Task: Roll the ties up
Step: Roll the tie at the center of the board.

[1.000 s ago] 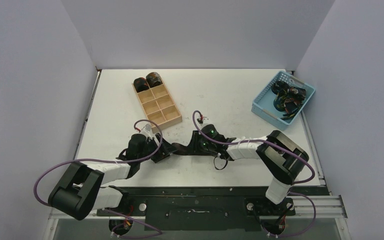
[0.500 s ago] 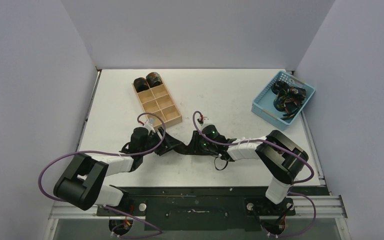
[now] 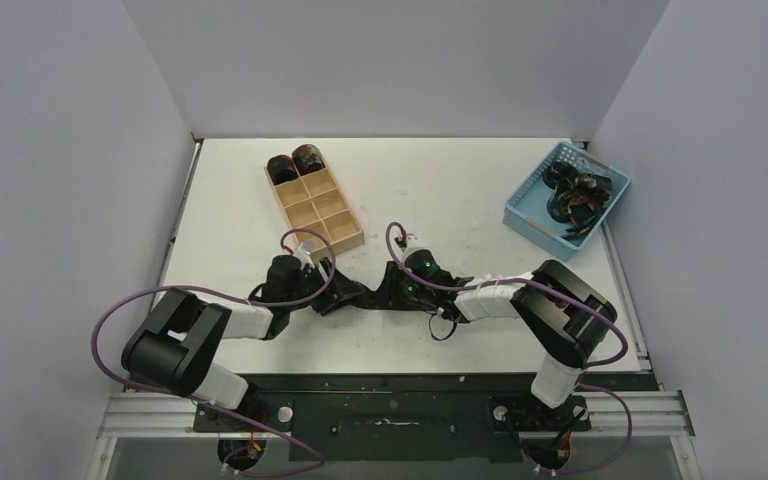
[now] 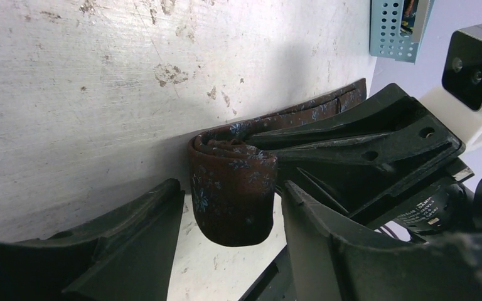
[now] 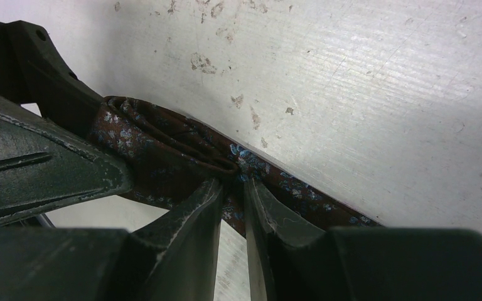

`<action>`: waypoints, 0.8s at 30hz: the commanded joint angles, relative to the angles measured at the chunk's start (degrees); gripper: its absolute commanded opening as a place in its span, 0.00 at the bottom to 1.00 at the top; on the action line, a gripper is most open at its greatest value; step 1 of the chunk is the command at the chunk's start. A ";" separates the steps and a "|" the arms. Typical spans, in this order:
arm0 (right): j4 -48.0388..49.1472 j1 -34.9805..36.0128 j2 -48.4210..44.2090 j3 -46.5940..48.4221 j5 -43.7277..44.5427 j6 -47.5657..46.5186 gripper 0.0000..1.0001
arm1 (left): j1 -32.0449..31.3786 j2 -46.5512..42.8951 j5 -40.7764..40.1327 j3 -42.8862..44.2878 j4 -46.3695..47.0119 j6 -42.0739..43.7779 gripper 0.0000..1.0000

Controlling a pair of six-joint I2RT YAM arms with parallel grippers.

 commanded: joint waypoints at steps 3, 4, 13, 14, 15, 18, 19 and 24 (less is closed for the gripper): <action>-0.90 -0.34 0.99 -1.05 -0.03 -1.92 0.21 | 0.78 -1.88 -0.10 1.00 2.98 1.49 0.48; -0.77 -0.30 1.03 -1.01 -0.13 -1.95 0.21 | 0.82 -1.98 -0.19 0.95 2.96 1.66 0.45; -1.01 -0.02 0.72 -0.11 -1.06 -1.71 0.21 | 0.68 -1.32 -0.51 -0.12 6.16 2.08 0.16; -1.18 0.01 0.44 0.00 -1.06 -1.52 0.21 | 0.67 -1.48 -0.75 -0.26 6.30 2.29 0.10; -1.31 0.01 -0.02 0.11 -1.06 -1.38 0.21 | 0.55 -1.89 -1.19 -0.57 6.27 2.57 0.05; -2.30 0.07 -2.65 0.19 -0.28 -0.72 0.24 | 0.24 -3.62 -3.09 -1.14 4.96 3.78 0.00; -2.96 0.00 -3.73 0.34 0.11 -0.72 0.26 | 0.13 -4.27 -3.90 -1.24 4.06 4.20 0.00; -7.49 -0.38 -10.25 0.39 4.96 -1.35 0.33 | -0.55 -8.07 -8.14 -1.49 -1.16 5.77 0.00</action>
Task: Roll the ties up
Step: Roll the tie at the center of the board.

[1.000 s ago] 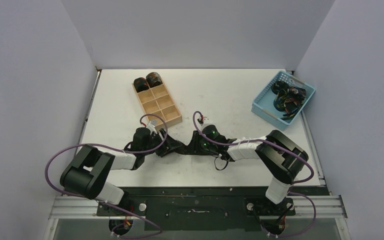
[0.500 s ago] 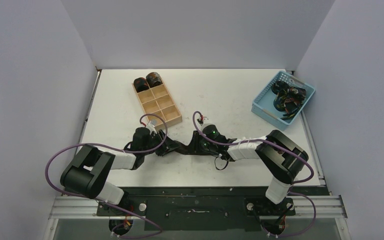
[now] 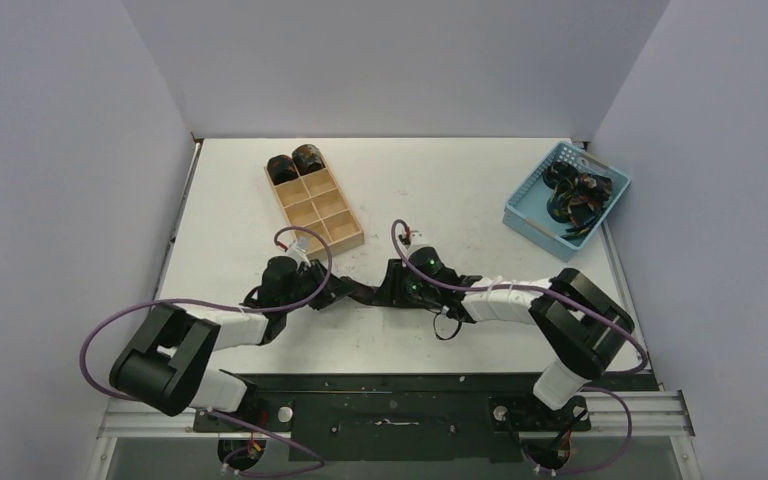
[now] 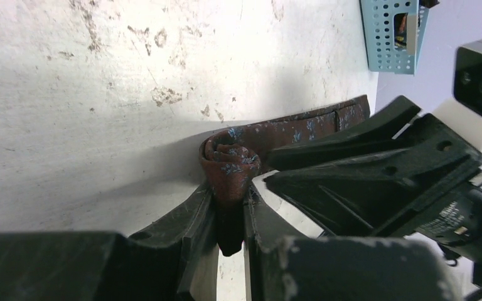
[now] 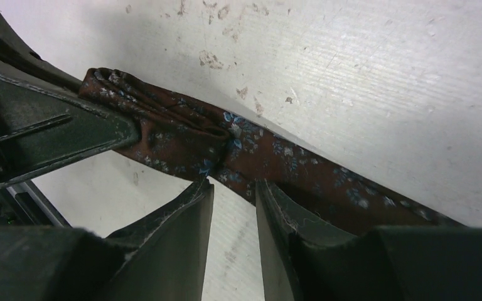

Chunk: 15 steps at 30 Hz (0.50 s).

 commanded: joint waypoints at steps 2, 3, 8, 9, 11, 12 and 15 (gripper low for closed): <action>-5.55 -0.72 -9.54 -0.52 9.12 -1.19 0.32 | -0.63 -5.75 -6.45 -0.33 -3.61 3.23 0.00; -6.64 -1.12 -10.82 -1.35 12.05 -1.28 0.30 | -0.77 -6.69 -7.28 -0.46 -4.69 3.51 0.00; -10.57 -4.33 -16.59 -6.85 23.11 0.20 0.21 | -0.93 -12.04 -11.61 -1.75 -9.63 4.10 0.00; -10.76 -5.24 -18.28 -8.14 24.63 0.96 0.21 | -0.94 -13.12 -12.37 -1.95 -10.59 4.16 0.00; -10.97 -7.10 -20.63 -10.25 26.91 1.68 0.20 | -0.93 -15.38 -13.83 -2.41 -12.73 4.39 0.00; -11.24 -8.06 -22.05 -11.04 27.68 2.09 0.20 | -0.97 -16.67 -14.61 -2.50 -14.23 4.61 0.00; -12.64 -12.13 -25.88 -12.18 28.90 2.64 0.20 | -0.93 -20.65 -17.47 -2.63 -19.18 5.36 0.00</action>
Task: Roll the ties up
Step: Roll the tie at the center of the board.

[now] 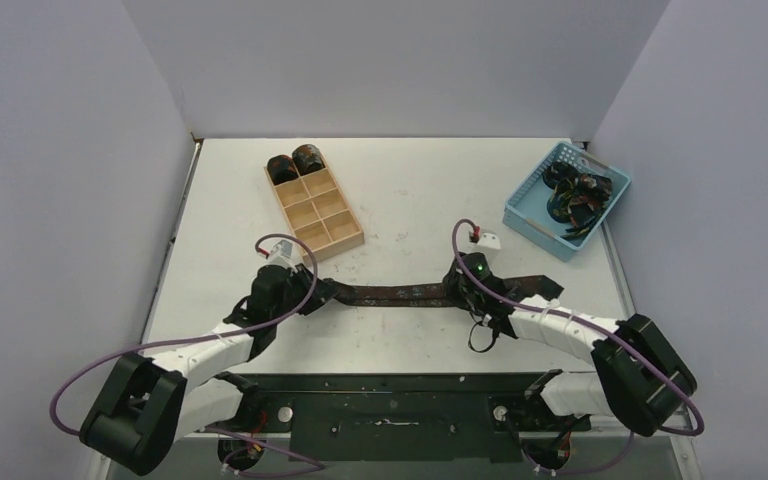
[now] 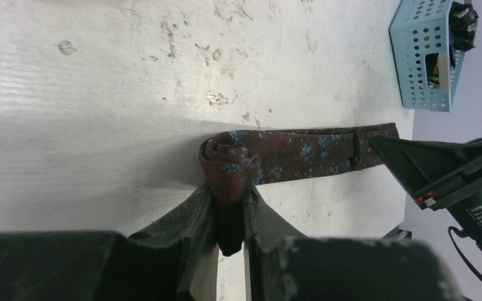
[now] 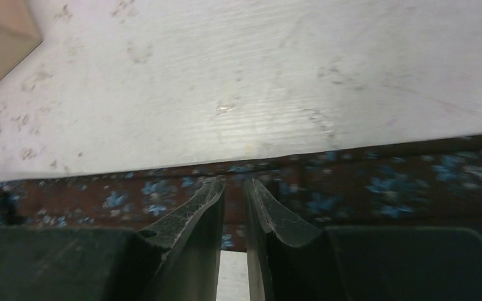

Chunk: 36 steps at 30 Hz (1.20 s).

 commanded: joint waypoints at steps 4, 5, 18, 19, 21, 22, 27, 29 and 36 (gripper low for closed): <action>-3.15 -7.07 -9.59 -1.57 11.35 2.23 0.20 | -0.14 -9.16 -7.74 0.54 -10.82 3.51 0.00; -3.19 -7.57 -10.40 -1.90 12.91 2.55 0.20 | -0.14 -9.70 -7.84 0.63 -11.57 3.74 0.00; 1.41 -10.35 -1.96 -4.78 11.21 7.13 0.20 | -0.14 -10.98 -9.93 1.99 -15.34 3.79 0.00; 1.42 -10.36 -1.86 -5.33 10.99 7.46 0.20 | -0.09 -11.22 -10.11 2.20 -15.83 3.83 0.00; 1.34 -10.38 -1.98 -6.62 10.40 8.32 0.20 | -0.06 -11.64 -10.18 2.48 -16.48 4.11 0.00; 1.27 -10.34 -2.29 -7.36 10.08 8.78 0.20 | -0.06 -11.76 -10.08 2.57 -16.67 4.20 0.00; 0.02 -10.34 -5.28 -11.70 8.47 13.30 0.20 | -0.14 -11.57 -8.89 2.24 -16.33 4.25 0.00; -0.68 -10.35 -6.68 -13.28 7.68 15.27 0.20 | -0.15 -11.17 -8.31 2.15 -16.14 4.25 0.00; -7.19 -10.23 -15.33 -18.35 6.14 20.52 0.21 | -0.14 -12.00 -6.94 2.25 -17.55 4.32 0.00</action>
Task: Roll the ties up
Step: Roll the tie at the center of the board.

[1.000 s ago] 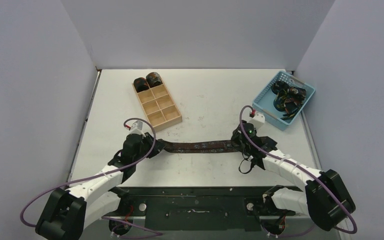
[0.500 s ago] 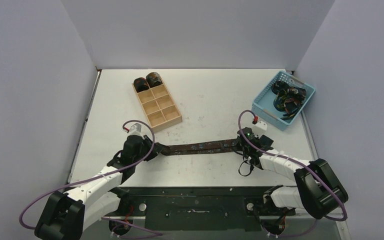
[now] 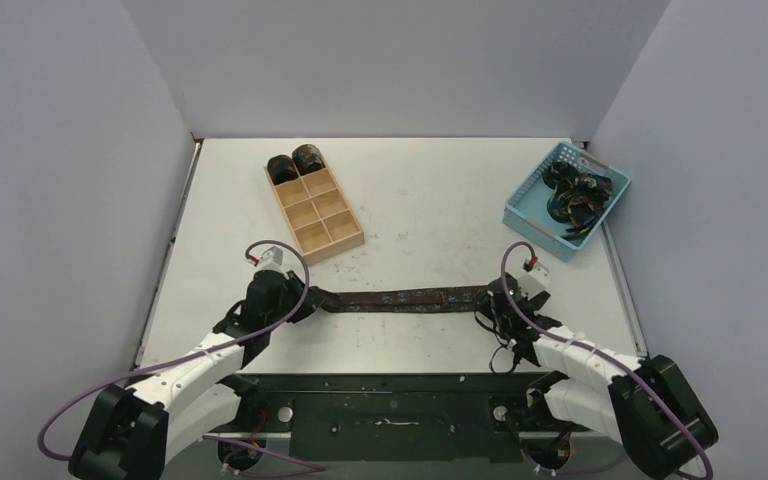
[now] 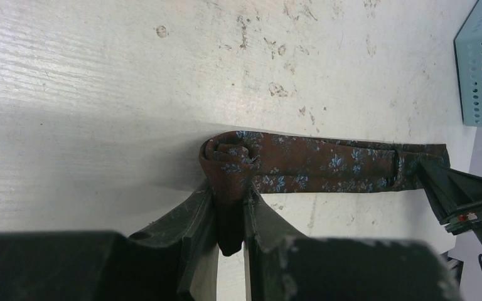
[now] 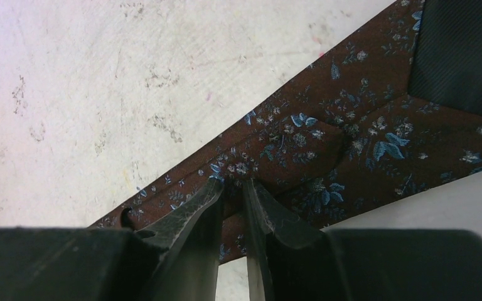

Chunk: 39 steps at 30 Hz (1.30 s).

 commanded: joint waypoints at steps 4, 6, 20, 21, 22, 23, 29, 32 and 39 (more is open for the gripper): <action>-13.14 0.33 -12.33 -6.02 -2.73 5.71 0.23 | -0.14 -1.69 1.63 3.42 -2.82 2.17 0.00; -14.64 0.46 -15.04 -5.98 -2.52 4.94 0.25 | -0.24 -1.60 0.88 4.27 -4.39 3.44 0.00; -14.30 4.89 -14.21 3.31 -5.23 -9.27 0.45 | -8.63 4.58 -20.08 13.92 -17.21 10.76 0.00; -14.29 6.03 -14.11 3.62 -4.68 -9.74 0.46 | -9.87 5.59 -21.85 14.88 -17.95 11.17 0.00; -14.22 7.07 -13.85 3.95 -4.15 -9.95 0.46 | -10.95 6.81 -23.51 15.78 -18.70 11.48 0.00; -14.32 7.98 -13.56 4.36 -3.48 -10.19 0.46 | -11.89 8.00 -24.90 16.53 -19.41 11.74 0.00; -14.34 9.87 -13.64 4.65 -3.06 -11.11 0.46 | -16.05 14.43 -34.17 20.81 -23.17 12.90 0.00; -14.69 9.96 -14.38 4.42 -3.10 -11.75 0.47 | -18.26 17.35 -39.40 23.65 -26.05 13.80 0.00; -16.00 9.87 -15.48 4.50 -3.29 -12.73 0.48 | -23.40 26.28 -46.53 29.65 -30.23 13.11 0.00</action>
